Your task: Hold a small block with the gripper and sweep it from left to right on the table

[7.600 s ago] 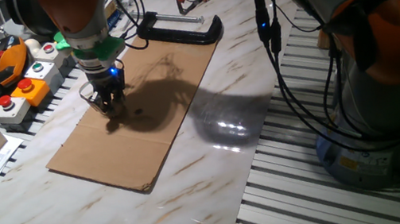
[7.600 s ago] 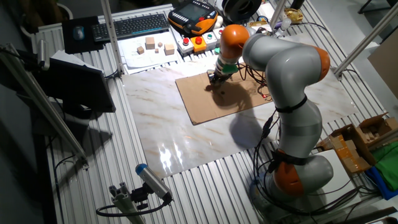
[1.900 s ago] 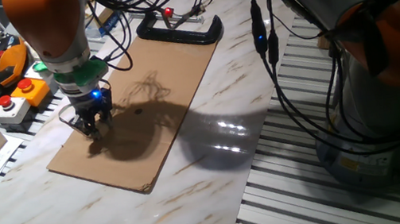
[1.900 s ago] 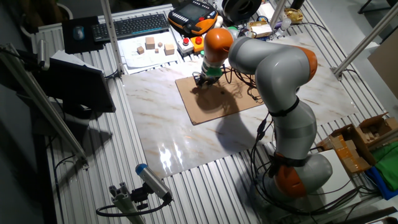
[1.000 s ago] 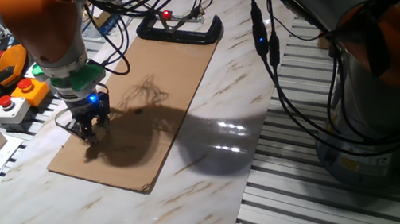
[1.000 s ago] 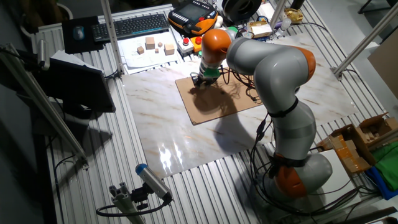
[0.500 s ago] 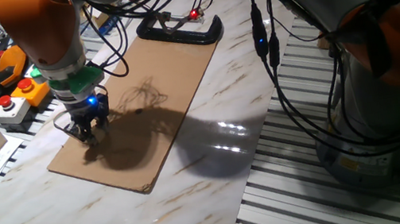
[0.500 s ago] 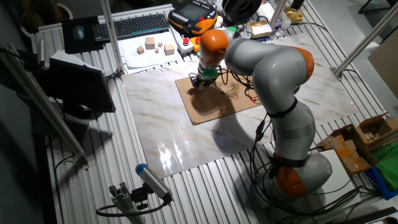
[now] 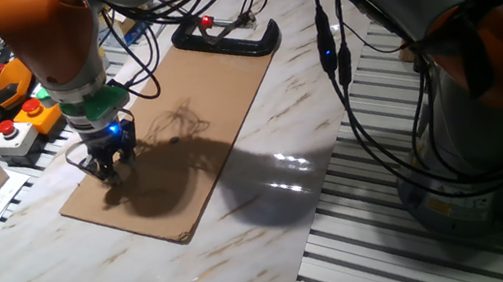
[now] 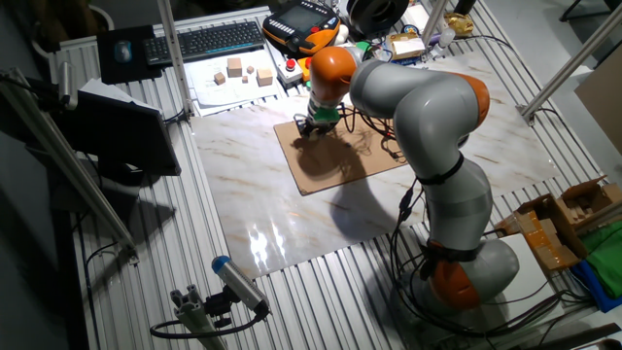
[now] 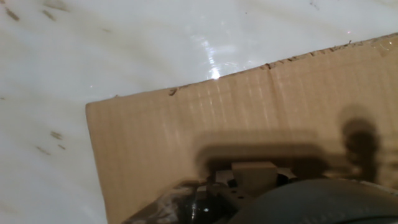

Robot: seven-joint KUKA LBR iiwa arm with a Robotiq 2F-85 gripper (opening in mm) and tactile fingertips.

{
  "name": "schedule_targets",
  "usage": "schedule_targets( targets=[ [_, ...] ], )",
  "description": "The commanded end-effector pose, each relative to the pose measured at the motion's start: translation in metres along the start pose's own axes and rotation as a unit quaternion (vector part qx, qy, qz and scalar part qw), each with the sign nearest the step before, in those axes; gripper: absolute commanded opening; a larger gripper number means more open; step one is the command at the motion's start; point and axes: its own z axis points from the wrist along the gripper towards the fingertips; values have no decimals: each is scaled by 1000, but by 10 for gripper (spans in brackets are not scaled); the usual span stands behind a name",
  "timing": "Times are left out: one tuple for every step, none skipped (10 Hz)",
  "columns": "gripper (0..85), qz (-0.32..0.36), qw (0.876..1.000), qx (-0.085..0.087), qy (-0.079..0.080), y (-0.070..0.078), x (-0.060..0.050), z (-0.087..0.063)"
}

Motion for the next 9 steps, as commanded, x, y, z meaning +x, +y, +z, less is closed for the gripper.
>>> schedule_targets(
  targets=[
    [7,0,1000,2,0,2,0,-1],
    [7,0,1000,2,1,3,0,-2],
    [7,-1,1000,3,1,4,0,-2],
    [7,-2,1000,0,0,5,0,-1],
    [7,-2,1000,-2,0,6,0,-1],
    [7,-2,1000,-2,0,7,0,-2],
    [7,-1,1000,-2,0,9,0,-1],
    [7,2,1000,-2,0,12,1,-2],
    [7,2,1000,1,-1,14,2,-3]
  ],
)
